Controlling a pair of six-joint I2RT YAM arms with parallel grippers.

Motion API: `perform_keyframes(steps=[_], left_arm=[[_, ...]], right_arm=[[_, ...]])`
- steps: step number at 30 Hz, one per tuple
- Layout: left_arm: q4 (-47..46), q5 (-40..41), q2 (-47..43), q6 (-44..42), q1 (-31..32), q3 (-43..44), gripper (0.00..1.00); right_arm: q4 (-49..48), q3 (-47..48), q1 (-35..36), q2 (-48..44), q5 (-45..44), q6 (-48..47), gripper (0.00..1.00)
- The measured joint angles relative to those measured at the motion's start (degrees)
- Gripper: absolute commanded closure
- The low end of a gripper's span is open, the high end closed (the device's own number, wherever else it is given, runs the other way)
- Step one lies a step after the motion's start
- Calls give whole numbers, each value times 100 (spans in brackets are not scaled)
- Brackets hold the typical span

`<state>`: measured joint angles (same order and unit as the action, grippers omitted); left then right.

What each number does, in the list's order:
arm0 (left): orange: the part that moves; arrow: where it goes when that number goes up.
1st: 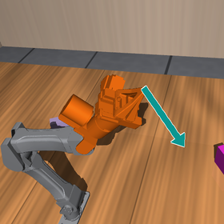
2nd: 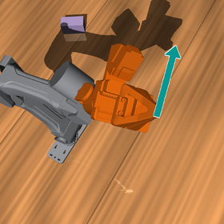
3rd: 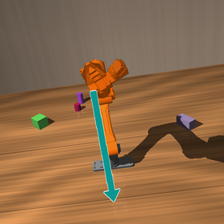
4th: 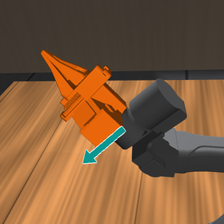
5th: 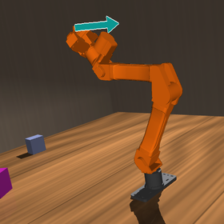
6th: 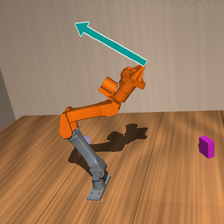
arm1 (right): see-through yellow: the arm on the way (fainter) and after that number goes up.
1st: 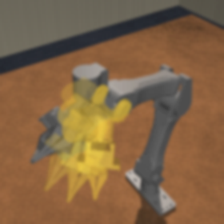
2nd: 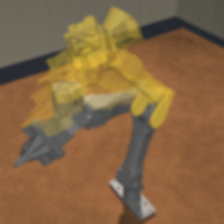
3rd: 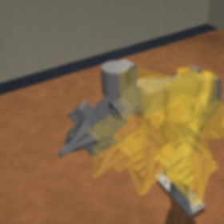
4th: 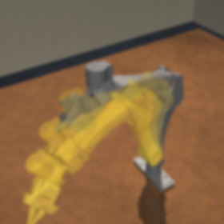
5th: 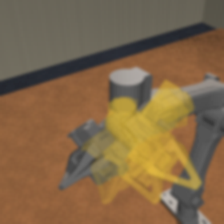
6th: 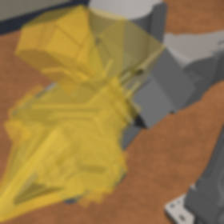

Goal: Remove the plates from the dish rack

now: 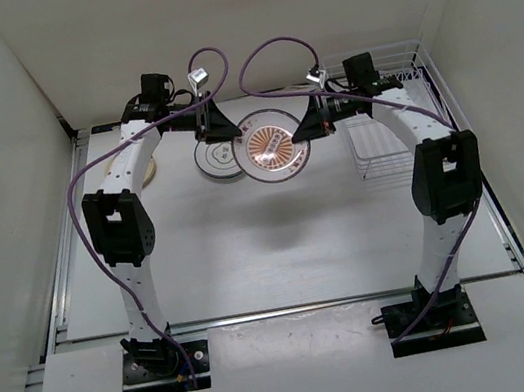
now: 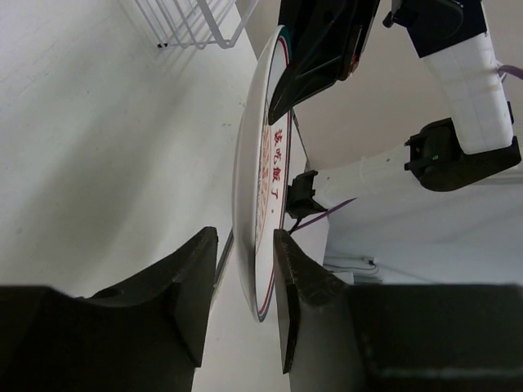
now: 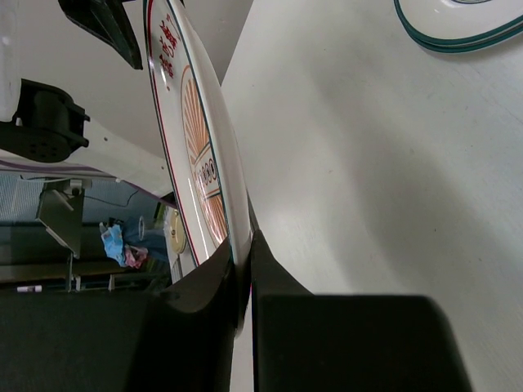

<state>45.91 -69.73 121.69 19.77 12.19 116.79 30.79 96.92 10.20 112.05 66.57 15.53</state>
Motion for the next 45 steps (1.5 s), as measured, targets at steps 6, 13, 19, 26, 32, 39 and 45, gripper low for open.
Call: perform_keyframes(steps=[6,13,19,26,32,39,45], left_arm=[[-81,-37,0,83,0,-13,75],[-157,133,90,-66,0,-22,90],[-127,437,227,-2,-35,227,90],[-160,1996,273,201,-365,903,90],[-133,3633,278,308,-782,1104,90],[-28,4509,509,380,-809,955,90],[50,4503,1058,442,-826,706,90]], right_arm=[[-101,166,129,136,4,79,100],[-63,275,155,197,-214,293,98],[317,511,179,177,-1117,-153,12],[671,568,48,-376,-3753,-1054,9],[680,404,-363,-1130,-5702,-1735,8],[990,-131,-1132,-1818,-6179,-2028,8],[1502,-542,-1432,-2269,-5855,-2225,8]])
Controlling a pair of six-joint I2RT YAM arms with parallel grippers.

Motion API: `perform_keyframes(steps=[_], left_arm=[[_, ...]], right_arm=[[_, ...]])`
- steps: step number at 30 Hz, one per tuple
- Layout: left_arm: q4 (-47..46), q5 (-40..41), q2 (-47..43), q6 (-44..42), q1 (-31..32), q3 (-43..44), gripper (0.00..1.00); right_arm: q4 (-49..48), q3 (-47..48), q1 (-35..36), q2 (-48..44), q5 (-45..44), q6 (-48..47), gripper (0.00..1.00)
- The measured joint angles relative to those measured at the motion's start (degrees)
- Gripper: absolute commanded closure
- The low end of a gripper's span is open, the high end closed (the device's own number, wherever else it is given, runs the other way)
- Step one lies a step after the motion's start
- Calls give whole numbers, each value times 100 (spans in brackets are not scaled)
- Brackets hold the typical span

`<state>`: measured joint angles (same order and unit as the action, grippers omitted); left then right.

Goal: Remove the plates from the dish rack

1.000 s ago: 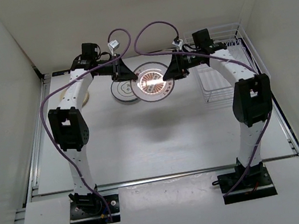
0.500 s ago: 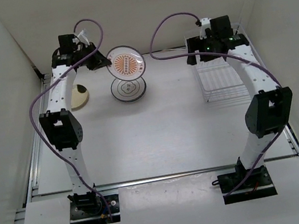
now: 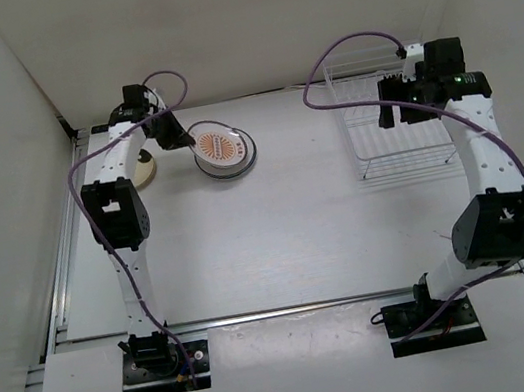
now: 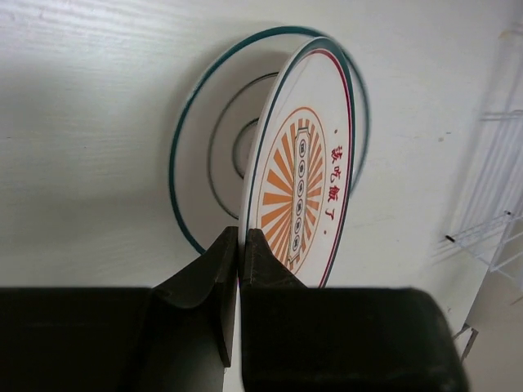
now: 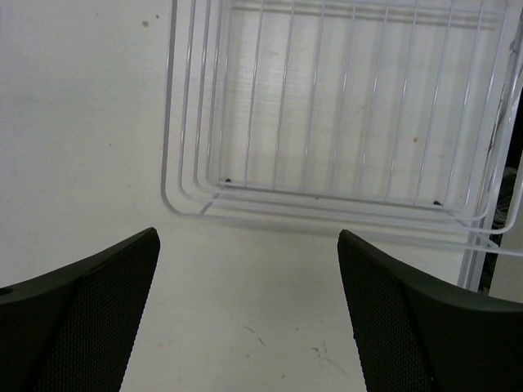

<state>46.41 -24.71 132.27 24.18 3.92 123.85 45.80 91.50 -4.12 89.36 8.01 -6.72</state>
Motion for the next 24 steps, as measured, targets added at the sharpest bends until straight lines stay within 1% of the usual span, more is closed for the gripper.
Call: perform_keyframes(steps=[5,10,20,24], left_arm=[[22,-127,439,59,-66,-81,90],[-26,-391,527,114,-129,-81,90],[-63,-470,566,116,-129,-81,90],[-144,-785,713,118,-146,-92,90]], right_arm=[[267,-352,-74,-455,175,-155,8],[365,-466,-153,-686,264,-197,8],[407,-518,-155,-719,304,-234,8],[409,-518,-155,-719,426,-234,8]])
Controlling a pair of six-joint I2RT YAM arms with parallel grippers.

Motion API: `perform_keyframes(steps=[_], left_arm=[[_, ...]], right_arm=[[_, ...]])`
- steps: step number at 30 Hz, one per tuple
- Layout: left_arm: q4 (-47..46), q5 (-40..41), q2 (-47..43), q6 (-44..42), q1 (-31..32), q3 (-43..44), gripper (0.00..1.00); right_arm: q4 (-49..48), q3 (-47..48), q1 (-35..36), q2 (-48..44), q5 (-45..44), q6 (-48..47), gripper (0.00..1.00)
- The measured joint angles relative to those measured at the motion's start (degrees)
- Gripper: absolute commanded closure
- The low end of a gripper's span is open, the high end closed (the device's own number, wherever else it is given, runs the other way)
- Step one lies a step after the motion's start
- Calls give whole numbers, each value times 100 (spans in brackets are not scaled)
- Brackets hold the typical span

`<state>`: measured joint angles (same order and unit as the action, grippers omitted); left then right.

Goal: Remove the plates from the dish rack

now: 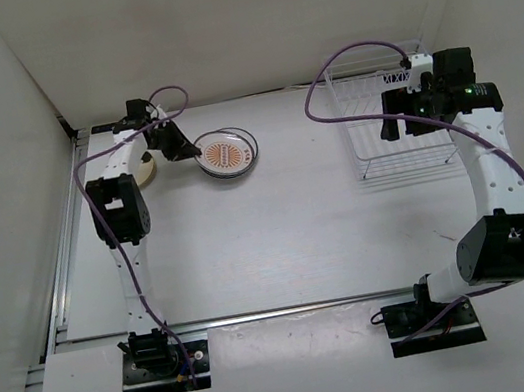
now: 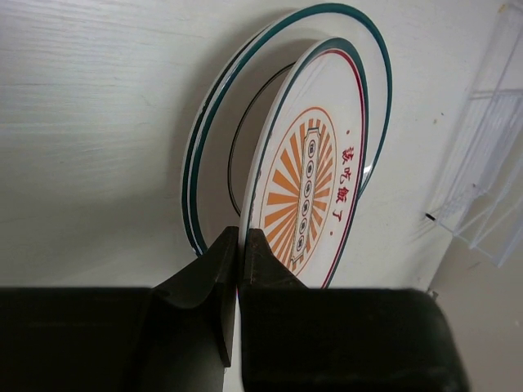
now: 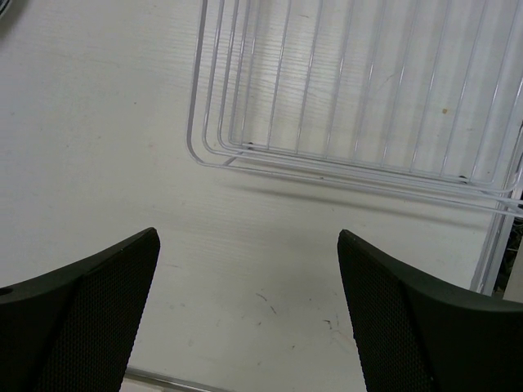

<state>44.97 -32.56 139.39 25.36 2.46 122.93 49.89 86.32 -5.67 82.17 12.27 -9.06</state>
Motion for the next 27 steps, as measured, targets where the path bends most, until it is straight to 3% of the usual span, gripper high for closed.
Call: perform_keyframes(steps=[8,10,14,15,17,27], left_arm=[[-221,-1016,435,42,-13,-22,90],[-238,-1139,468,52,-15,-22,85],[-258,-1211,474,22,-9,-22,58],[-254,-1217,474,20,-4,-22,39],[-269,-1322,472,92,0,-20,26],[-122,-605,337,-146,81,181,18]], right_arm=[[50,0,0,0,208,2,8],[79,0,0,0,243,2,8],[122,0,0,0,326,2,8],[125,0,0,0,348,2,8],[125,0,0,0,391,2,8],[116,-295,0,-35,730,98,8]])
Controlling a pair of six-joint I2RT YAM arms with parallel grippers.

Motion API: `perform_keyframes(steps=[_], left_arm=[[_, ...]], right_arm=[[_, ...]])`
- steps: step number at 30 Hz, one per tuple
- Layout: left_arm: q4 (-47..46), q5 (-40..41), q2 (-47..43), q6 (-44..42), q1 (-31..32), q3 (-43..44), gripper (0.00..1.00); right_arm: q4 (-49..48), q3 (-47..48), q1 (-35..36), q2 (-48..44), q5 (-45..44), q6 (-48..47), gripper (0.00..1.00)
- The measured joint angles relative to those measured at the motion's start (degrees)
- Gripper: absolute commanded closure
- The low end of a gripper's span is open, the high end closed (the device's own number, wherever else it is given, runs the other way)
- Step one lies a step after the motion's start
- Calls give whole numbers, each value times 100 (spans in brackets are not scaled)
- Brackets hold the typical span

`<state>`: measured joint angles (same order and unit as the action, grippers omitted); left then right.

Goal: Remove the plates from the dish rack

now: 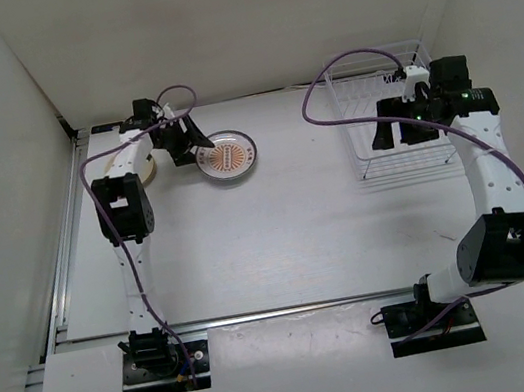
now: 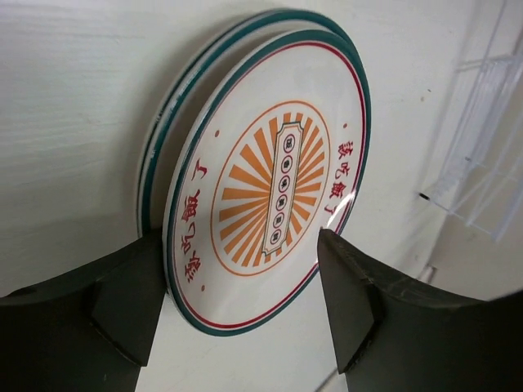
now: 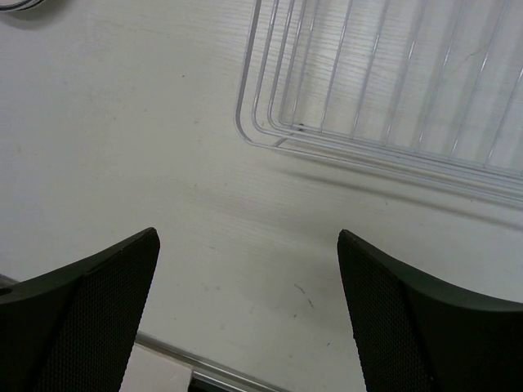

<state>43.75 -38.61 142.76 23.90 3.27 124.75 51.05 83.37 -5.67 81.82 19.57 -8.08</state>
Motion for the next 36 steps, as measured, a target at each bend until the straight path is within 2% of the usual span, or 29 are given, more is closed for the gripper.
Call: perform_keyframes(steps=[8,17,18,20,23,29,36], left_arm=[[188,1043,-221,-332,-11,216,10],[407,2072,-251,-741,136,269,7],[450,2229,-262,-787,149,291,7],[514,2479,-326,-903,192,365,0],[564,2734,-573,-1154,212,479,0],[520,3834,-1864,-1670,216,503,0],[293,5163,-3963,-2057,205,-1049,0]], right_arm=[[-17,-289,0,-98,223,61,8],[-120,-472,0,-258,352,129,8],[-157,-496,0,-275,321,142,6],[-219,-544,0,-313,195,170,3],[-428,-656,2,-402,-291,243,0],[-988,-981,-20,-695,-1685,507,0],[-1305,-1615,-140,-1362,-2382,658,0]])
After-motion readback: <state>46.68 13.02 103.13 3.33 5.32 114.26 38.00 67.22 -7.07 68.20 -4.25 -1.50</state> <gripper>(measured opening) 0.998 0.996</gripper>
